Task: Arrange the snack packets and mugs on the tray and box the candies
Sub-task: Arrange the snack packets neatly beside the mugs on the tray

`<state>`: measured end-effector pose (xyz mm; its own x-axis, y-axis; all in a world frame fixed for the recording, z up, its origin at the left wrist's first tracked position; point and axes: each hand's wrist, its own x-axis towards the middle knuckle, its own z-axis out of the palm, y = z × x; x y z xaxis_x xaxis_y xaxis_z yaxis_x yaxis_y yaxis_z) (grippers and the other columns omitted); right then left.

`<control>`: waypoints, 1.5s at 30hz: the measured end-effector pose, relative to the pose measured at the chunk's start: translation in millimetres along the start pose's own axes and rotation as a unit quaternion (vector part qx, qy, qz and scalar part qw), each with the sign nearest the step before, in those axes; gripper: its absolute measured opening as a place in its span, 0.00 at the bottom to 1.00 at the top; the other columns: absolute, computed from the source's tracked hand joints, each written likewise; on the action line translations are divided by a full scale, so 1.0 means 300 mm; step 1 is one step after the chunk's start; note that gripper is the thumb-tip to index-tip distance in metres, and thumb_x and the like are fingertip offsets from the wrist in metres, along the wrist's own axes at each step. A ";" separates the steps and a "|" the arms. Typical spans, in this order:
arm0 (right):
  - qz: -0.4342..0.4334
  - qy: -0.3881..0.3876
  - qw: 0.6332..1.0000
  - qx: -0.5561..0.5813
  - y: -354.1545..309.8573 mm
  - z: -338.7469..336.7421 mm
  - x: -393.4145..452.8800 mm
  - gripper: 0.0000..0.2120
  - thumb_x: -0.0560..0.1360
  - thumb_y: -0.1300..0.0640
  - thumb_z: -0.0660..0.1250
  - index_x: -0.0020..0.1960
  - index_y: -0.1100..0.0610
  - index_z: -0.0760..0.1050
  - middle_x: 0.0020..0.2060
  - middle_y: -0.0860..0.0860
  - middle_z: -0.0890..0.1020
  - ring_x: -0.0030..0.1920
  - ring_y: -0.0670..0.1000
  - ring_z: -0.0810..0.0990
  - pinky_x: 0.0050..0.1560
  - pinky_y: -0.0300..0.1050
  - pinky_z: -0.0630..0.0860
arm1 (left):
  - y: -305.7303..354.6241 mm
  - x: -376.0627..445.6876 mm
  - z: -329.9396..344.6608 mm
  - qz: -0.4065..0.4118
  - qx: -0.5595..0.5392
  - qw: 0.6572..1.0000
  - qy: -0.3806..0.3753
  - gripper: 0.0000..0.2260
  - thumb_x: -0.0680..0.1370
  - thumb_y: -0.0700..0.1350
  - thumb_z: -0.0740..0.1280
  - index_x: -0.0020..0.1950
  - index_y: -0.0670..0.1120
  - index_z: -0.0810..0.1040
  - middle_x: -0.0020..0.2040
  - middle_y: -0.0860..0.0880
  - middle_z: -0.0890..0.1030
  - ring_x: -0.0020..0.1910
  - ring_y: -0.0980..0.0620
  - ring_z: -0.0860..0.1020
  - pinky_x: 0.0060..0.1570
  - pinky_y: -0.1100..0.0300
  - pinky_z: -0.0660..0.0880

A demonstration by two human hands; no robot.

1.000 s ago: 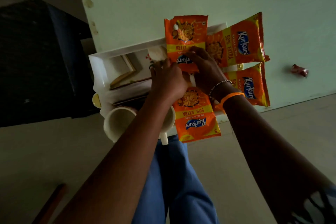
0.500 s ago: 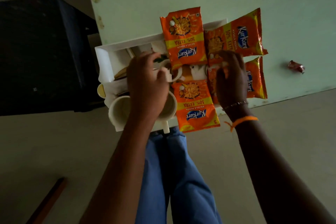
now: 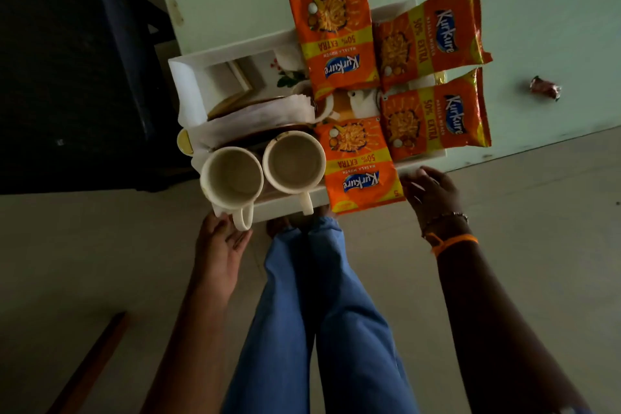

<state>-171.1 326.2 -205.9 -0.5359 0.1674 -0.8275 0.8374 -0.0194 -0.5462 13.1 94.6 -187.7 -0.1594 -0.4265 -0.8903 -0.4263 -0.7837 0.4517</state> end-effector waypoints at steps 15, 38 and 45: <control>-0.029 0.048 0.997 -0.045 -0.029 0.066 0.041 0.08 0.76 0.67 0.59 0.54 0.68 0.72 0.47 0.62 0.78 0.42 0.58 0.80 0.40 0.49 0.78 | 0.021 0.096 0.006 0.039 0.006 0.999 0.018 0.19 0.77 0.33 0.58 0.67 0.44 0.68 0.48 0.51 0.79 0.46 0.54 0.79 0.37 0.60 0.76; -0.083 0.054 0.995 0.000 -0.382 0.074 0.198 0.08 0.74 0.69 0.60 0.50 0.63 0.75 0.48 0.62 0.79 0.40 0.56 0.80 0.36 0.43 0.78 | 0.179 0.099 0.352 0.107 0.005 0.994 0.017 0.13 0.76 0.30 0.57 0.59 0.38 0.72 0.50 0.40 0.76 0.43 0.50 0.80 0.33 0.63 0.78; -0.085 0.043 0.995 -0.034 -0.609 0.062 0.385 0.13 0.73 0.68 0.62 0.58 0.68 0.74 0.53 0.62 0.81 0.43 0.57 0.81 0.34 0.41 0.80 | 0.233 0.137 0.624 0.127 -0.023 0.991 0.042 0.15 0.76 0.30 0.59 0.59 0.41 0.74 0.53 0.42 0.76 0.43 0.50 0.77 0.40 0.57 0.73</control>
<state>-388.0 330.8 -204.1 -0.6615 0.2473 -0.7080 0.7425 0.0827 -0.6648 -190.1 106.7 -203.4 -0.1804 -0.6467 -0.7411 -0.3416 -0.6654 0.6638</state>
